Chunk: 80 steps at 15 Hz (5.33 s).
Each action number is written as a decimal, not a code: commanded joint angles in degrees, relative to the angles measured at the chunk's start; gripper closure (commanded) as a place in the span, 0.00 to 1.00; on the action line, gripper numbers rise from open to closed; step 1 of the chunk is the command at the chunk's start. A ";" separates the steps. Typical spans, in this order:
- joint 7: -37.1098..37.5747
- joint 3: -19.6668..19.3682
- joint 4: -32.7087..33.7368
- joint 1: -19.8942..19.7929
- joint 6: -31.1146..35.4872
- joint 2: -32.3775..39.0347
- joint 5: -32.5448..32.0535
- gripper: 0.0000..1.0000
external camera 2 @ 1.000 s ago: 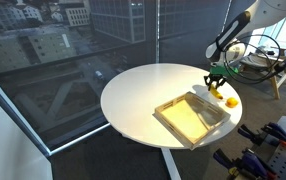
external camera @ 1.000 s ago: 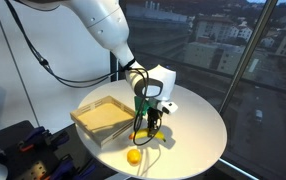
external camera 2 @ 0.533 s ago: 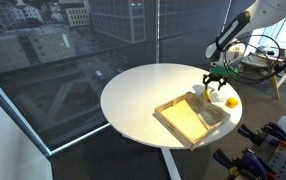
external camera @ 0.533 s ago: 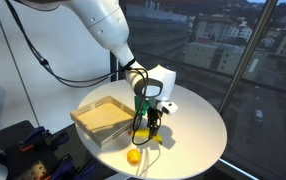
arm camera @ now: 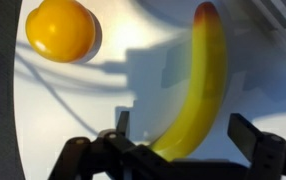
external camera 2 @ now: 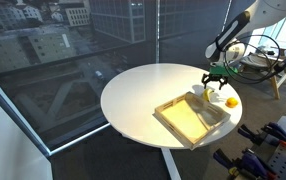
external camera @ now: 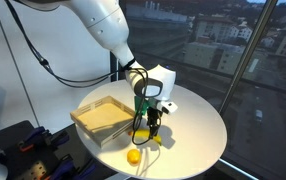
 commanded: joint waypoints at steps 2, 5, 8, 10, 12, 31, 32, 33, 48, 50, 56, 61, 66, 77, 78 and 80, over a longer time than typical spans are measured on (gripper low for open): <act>0.15 -0.63 0.33 0.62 -0.87 -0.91 0.62 0.00; 0.17 -0.85 -0.20 0.86 -0.78 -1.68 0.30 0.00; 0.26 -1.12 -0.86 1.22 -0.57 -2.58 0.02 0.00; 0.28 -1.35 -1.29 1.54 -0.52 -3.22 -0.15 0.00; 0.33 -1.67 -1.97 2.02 -0.37 -4.00 -0.40 0.00; -2.98 -3.71 -16.15 2.59 0.95 -15.79 -2.58 0.00; -3.02 -3.88 -17.02 2.67 1.28 -16.41 -3.07 0.00; -3.09 -4.00 -17.79 2.75 1.66 -16.92 -3.50 0.00; -3.11 -5.06 -29.18 3.35 11.09 -23.36 -8.70 0.00; -3.39 -5.00 -29.91 3.17 11.57 -23.80 -8.51 0.00; -2.50 -4.66 -28.70 3.20 11.02 -22.05 -7.65 0.00; -2.55 -4.66 -28.77 3.20 11.04 -22.05 -7.65 0.00; -2.59 -4.66 -28.77 3.20 11.04 -22.06 -7.65 0.00; -2.59 -4.85 -28.66 3.12 11.15 -21.61 -7.75 0.00; -2.66 -4.87 -28.59 3.04 11.11 -21.54 -7.69 0.00; -2.72 -4.99 -28.58 2.90 11.28 -21.54 -7.64 0.00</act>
